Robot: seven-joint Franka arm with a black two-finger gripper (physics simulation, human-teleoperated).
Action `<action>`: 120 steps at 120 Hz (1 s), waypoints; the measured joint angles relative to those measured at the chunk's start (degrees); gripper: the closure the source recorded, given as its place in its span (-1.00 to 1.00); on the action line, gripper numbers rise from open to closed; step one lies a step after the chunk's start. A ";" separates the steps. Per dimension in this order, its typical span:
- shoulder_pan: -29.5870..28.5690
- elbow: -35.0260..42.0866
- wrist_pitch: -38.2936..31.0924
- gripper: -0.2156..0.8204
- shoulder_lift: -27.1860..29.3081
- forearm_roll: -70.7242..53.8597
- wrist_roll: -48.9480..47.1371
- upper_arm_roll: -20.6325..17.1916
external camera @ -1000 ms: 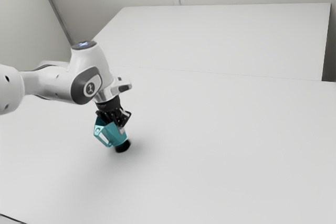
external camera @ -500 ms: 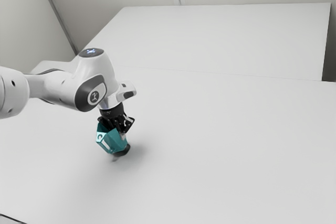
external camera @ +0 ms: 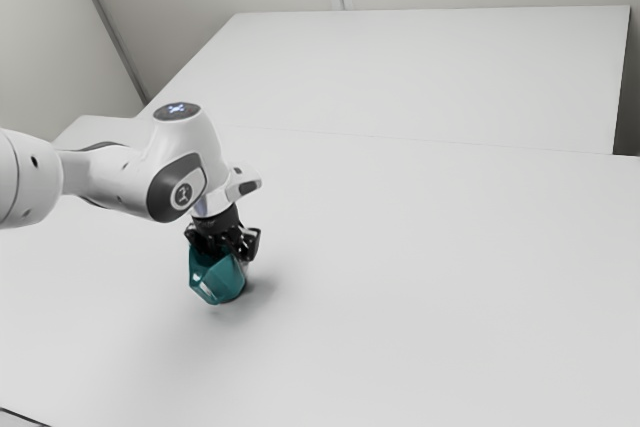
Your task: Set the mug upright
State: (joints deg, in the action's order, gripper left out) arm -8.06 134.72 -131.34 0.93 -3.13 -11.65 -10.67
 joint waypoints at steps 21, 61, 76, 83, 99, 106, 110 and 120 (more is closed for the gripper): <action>0.05 -0.16 0.18 0.11 2.99 0.22 -0.42 -0.95; 0.71 -4.27 5.77 -0.29 6.33 0.66 -0.76 -1.37; 0.70 -8.93 10.43 -0.42 6.31 0.88 -0.83 -1.37; 0.70 -11.63 12.98 -0.46 6.10 1.17 -0.86 -1.37; 0.70 -17.01 18.83 -0.52 5.73 1.44 -0.64 -1.37; 0.72 -18.97 20.99 -0.53 5.55 1.46 -0.13 -1.31; 0.74 -20.79 22.32 -0.54 4.96 1.35 0.26 -1.30; 0.69 -24.77 25.35 -0.56 3.87 1.18 1.37 -1.29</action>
State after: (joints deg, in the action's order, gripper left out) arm -7.37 109.95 -106.00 4.81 -1.95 -10.28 -11.96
